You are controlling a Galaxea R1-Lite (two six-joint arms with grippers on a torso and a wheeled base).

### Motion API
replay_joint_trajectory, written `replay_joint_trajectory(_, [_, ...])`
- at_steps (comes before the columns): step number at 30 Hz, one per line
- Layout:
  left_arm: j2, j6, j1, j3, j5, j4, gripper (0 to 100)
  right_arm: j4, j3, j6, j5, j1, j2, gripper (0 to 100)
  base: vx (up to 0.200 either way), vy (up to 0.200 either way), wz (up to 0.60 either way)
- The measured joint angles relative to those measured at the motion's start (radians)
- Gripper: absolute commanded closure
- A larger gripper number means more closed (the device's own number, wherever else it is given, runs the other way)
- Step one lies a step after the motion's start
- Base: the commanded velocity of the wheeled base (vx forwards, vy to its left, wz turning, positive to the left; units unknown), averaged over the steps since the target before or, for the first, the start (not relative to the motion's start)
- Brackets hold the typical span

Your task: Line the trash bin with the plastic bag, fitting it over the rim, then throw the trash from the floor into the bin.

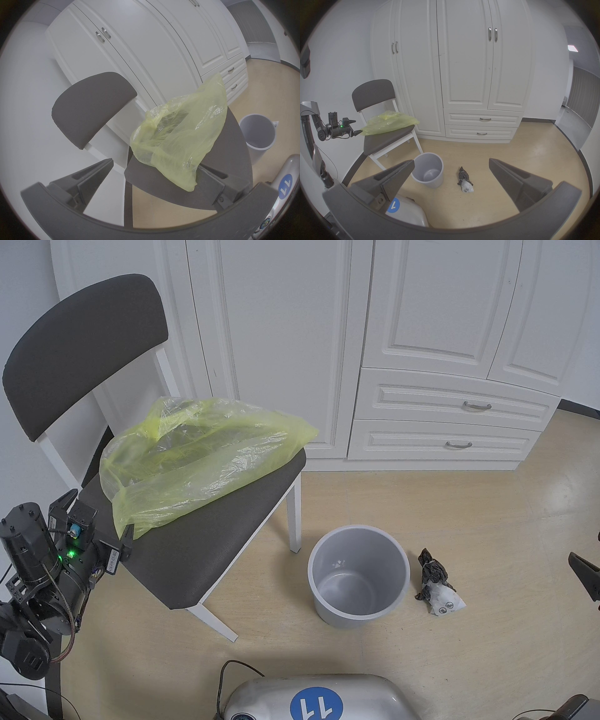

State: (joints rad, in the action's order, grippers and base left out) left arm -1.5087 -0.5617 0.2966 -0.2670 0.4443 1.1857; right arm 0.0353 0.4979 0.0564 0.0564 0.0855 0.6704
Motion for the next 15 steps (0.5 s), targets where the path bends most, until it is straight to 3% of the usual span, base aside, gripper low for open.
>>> replay_joint_trajectory(7, [-0.055, 0.003, -0.014, -0.026, -0.005, 0.029, 0, 0.000, 0.001, 0.000, 0.000, 0.000, -0.005, 0, 0.000, 0.000, 0.00])
replay_joint_trajectory(15, [-0.203, -0.003, -0.035, -0.055, -0.007, 0.248, 0, 0.001, 0.006, 0.000, 0.000, 0.000, -0.012, 0, 0.000, 0.000, 0.00])
